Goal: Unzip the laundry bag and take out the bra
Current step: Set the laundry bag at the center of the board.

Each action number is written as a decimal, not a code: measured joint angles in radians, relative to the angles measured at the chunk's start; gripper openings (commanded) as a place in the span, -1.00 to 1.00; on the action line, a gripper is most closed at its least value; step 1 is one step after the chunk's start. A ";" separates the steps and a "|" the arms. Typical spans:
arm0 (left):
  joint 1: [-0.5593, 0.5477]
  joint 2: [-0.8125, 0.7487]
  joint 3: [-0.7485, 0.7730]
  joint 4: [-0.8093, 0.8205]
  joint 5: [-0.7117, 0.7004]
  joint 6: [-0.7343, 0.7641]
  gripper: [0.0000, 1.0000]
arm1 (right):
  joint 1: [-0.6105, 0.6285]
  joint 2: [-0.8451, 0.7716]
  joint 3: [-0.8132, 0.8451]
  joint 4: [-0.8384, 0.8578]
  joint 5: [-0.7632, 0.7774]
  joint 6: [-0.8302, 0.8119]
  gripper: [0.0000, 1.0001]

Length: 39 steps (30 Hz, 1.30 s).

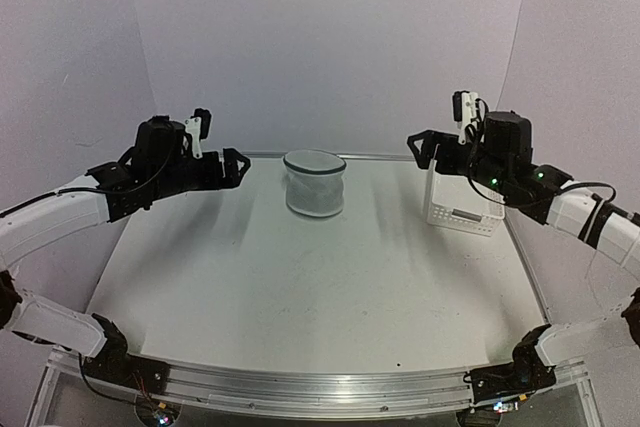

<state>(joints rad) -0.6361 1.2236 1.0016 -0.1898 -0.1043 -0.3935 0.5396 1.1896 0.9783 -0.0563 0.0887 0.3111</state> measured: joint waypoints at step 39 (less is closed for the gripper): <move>0.018 -0.146 -0.008 -0.055 -0.002 -0.058 0.99 | 0.034 0.755 0.510 0.017 -0.226 0.523 0.81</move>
<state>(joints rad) -0.6182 1.0775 0.9932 -0.2443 -0.1059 -0.4519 0.5739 1.9446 1.4887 -0.0395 -0.1375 0.8337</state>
